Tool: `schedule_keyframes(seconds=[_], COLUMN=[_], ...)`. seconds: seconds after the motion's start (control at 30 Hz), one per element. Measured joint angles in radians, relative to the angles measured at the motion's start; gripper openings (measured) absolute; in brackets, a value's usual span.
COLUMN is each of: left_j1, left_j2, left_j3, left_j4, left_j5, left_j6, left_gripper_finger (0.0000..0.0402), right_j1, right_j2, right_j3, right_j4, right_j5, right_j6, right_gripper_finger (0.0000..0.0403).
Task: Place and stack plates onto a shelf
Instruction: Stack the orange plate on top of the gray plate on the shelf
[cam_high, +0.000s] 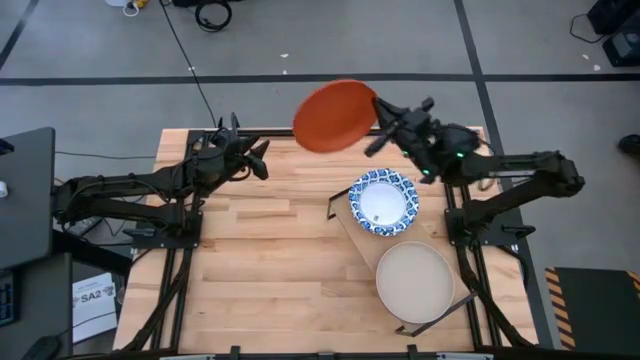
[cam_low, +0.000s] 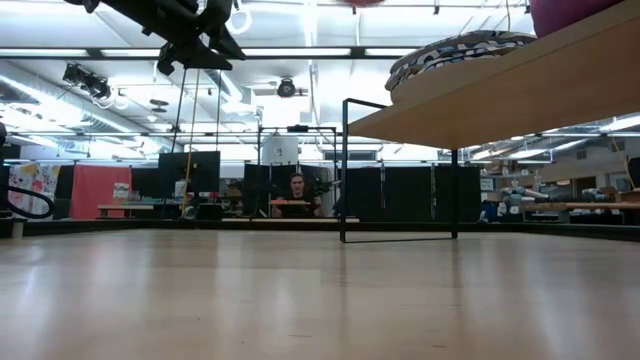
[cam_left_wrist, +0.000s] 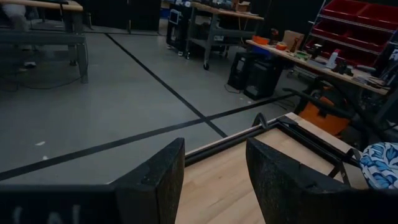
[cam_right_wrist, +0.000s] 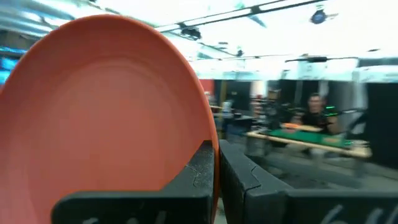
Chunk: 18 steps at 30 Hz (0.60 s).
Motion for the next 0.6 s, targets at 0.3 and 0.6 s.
schedule_keyframes(seconds=[0.3,0.6], left_j1=[0.0,0.0], left_j2=[0.0,0.0], left_j3=[0.0,0.0], left_j4=[-0.023,-0.023], left_j5=[0.001,0.001], left_j6=[0.0,0.0], left_gripper_finger=[0.0178,0.0178], right_j1=[0.174,0.323], right_j2=[-0.184,-0.323], right_j3=[0.0,0.0], right_j4=[-0.289,-0.649], right_j5=[-0.003,-0.209], right_j6=[0.259,0.814], right_gripper_finger=[0.0013,0.0013])
